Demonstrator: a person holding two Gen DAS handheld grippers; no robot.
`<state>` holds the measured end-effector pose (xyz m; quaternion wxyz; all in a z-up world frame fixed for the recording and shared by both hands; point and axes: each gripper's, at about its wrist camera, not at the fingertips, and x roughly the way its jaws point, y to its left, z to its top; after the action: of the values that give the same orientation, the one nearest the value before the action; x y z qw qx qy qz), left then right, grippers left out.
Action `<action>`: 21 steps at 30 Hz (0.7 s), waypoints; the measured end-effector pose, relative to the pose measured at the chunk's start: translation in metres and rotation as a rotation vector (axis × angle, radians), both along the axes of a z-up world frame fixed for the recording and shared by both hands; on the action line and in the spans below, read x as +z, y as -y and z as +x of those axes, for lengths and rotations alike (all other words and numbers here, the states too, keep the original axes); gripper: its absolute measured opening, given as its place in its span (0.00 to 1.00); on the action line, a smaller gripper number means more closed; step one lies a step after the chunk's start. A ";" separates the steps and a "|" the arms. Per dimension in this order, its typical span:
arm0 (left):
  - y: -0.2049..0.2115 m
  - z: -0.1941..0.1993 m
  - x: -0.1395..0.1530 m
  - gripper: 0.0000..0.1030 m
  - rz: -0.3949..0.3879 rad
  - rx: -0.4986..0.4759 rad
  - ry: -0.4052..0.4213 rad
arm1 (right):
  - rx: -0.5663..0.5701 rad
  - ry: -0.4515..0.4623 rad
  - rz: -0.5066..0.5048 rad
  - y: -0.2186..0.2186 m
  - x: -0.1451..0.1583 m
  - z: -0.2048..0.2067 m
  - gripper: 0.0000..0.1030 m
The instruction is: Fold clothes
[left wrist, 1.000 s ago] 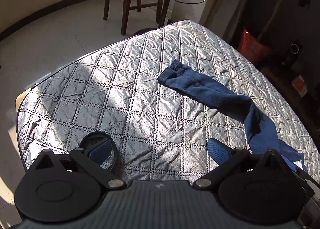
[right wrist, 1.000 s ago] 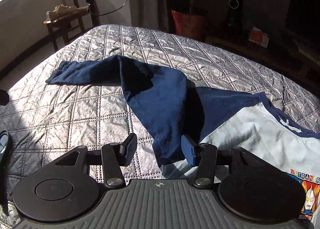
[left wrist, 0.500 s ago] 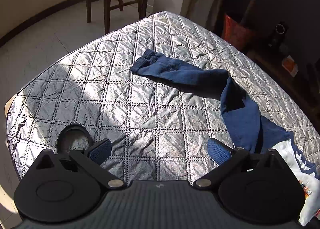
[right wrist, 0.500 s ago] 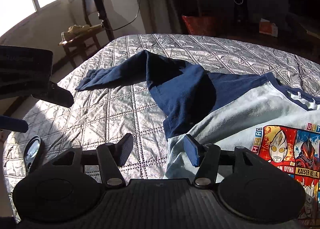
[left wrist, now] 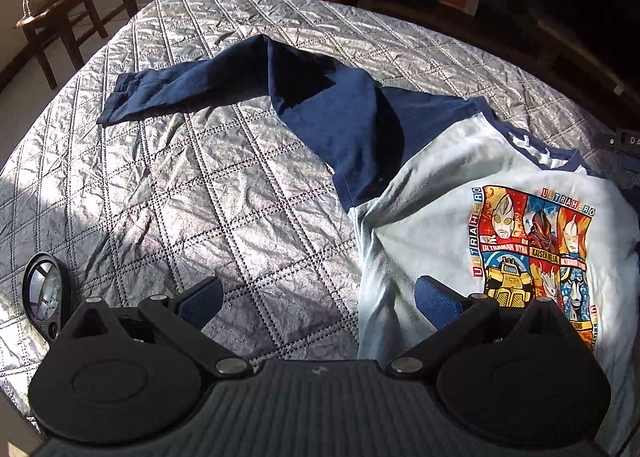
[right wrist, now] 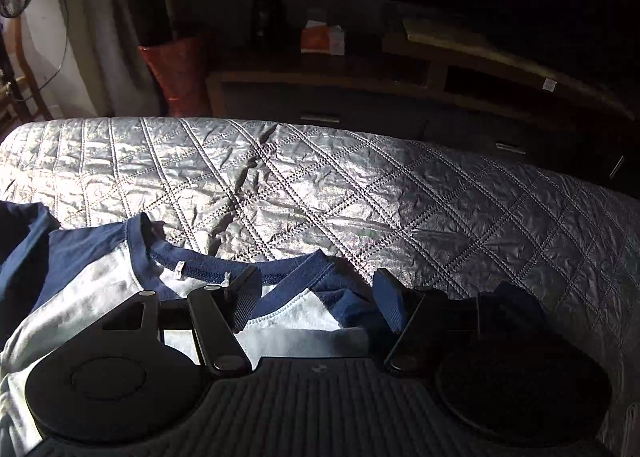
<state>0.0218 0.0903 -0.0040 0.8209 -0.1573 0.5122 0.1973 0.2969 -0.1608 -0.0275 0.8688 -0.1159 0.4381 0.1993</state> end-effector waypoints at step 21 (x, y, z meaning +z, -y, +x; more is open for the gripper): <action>0.055 0.022 -0.021 0.99 0.027 -0.134 -0.075 | -0.327 0.094 0.174 0.172 0.003 -0.056 0.61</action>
<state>0.0437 0.0351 -0.0249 0.8145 -0.1041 0.5495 0.1545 0.2408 -0.3328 -0.0245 0.9158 0.0235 0.3913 0.0868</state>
